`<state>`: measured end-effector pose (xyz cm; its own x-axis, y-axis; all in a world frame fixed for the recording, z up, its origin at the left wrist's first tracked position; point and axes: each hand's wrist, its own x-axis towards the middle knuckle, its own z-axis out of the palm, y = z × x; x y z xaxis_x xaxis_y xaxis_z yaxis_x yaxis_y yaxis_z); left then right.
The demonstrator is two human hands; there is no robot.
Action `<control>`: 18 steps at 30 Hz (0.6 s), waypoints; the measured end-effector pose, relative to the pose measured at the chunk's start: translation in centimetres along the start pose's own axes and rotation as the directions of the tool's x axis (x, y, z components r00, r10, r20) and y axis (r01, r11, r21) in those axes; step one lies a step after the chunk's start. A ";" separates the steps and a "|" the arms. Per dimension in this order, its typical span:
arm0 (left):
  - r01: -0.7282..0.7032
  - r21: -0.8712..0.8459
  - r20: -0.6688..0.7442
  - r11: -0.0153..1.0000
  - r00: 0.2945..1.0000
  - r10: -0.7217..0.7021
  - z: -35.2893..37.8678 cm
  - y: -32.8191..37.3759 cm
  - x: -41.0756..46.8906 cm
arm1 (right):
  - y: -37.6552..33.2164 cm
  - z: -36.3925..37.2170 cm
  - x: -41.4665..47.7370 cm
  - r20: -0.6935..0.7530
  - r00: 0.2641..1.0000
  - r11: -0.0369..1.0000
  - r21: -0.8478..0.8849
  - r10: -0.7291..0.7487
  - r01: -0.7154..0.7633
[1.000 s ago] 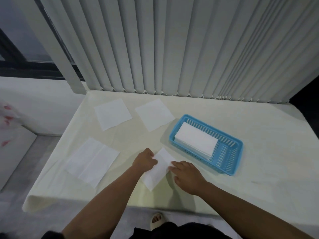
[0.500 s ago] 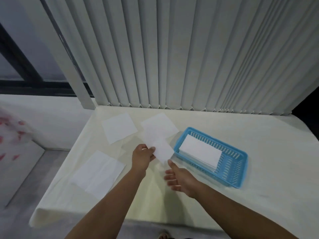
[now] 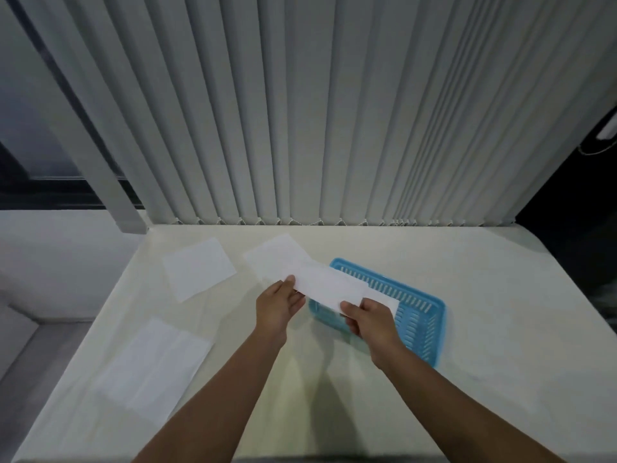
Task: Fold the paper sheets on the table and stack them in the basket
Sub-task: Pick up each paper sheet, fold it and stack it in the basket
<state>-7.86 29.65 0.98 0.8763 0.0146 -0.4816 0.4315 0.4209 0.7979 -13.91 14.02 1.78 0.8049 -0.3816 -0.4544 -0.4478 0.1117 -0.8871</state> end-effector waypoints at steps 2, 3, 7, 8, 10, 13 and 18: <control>0.019 0.004 0.004 1.000 1.000 -0.019 1.4 -0.2 0.5 | 0.3 -1.9 0.5 -0.045 0.999 1.000 -0.017 0.000 -0.001; 0.024 0.011 0.001 1.000 1.000 -0.024 2.1 -0.3 0.7 | 0.4 -2.8 0.9 -0.075 0.997 1.000 -0.028 0.001 -0.003; 0.032 0.175 -0.030 0.984 0.999 -0.027 3.6 -1.2 1.6 | 1.6 -5.9 2.5 -0.135 0.991 0.995 -0.091 0.021 -0.034; 0.025 0.260 -0.032 0.965 0.999 -0.018 3.6 -1.5 1.8 | 2.1 -6.5 2.9 -0.140 0.990 0.993 -0.110 0.029 -0.044; -0.042 0.461 -0.026 0.886 0.998 0.061 3.5 -2.0 2.1 | 3.1 -7.4 3.6 -0.183 0.982 0.987 -0.150 0.037 -0.065; -0.149 0.789 0.034 0.596 0.979 0.200 3.1 -2.3 2.7 | 4.6 -8.4 4.4 -0.255 0.966 0.980 -0.180 0.040 -0.088; -0.222 0.919 0.152 0.326 0.962 0.228 2.7 -3.3 4.6 | 5.4 -9.4 4.8 -0.352 0.935 0.991 -0.103 0.048 -0.090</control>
<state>-4.63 25.85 -2.87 0.9737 -0.0279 -0.2263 0.1427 -0.6995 0.7003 -16.12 4.12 -4.40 0.5934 -0.6746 -0.4391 -0.5564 0.0505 -0.8294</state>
